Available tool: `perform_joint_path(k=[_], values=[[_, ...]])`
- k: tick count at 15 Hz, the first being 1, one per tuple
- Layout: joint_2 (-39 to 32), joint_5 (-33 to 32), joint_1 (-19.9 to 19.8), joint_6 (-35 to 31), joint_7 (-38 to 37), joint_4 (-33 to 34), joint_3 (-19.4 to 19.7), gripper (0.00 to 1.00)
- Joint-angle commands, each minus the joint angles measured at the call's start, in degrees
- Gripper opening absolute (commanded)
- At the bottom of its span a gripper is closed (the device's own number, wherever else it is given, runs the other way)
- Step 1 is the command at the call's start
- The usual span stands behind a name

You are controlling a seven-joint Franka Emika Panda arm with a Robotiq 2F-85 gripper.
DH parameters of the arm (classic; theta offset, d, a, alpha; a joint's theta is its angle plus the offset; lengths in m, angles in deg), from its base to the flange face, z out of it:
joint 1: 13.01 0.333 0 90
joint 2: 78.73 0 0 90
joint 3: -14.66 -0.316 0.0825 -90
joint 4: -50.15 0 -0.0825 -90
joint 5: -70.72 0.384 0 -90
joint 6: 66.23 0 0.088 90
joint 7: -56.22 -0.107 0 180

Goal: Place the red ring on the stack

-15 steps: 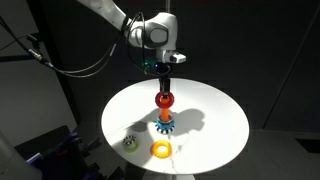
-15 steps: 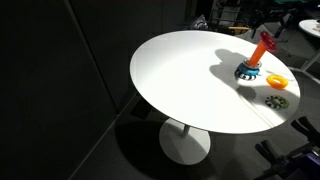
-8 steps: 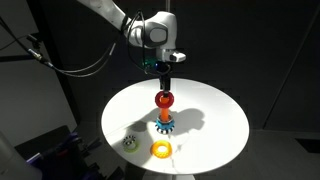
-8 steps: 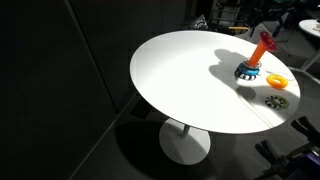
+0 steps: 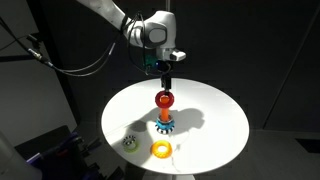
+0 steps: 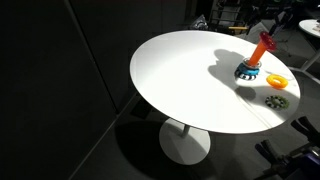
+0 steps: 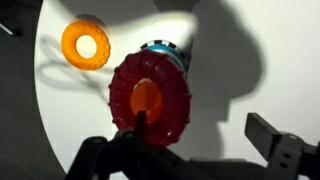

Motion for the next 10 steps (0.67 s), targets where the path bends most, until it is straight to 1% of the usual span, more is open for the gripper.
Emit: perform_joint_path(k=[1,10], values=[[0.5,1.6,-0.6,-1.9,2.0,-0.9,-0.7,1.00],[-0.3,2.0,-0.5,-4.9,3.6,-2.1,-1.3,1.00]])
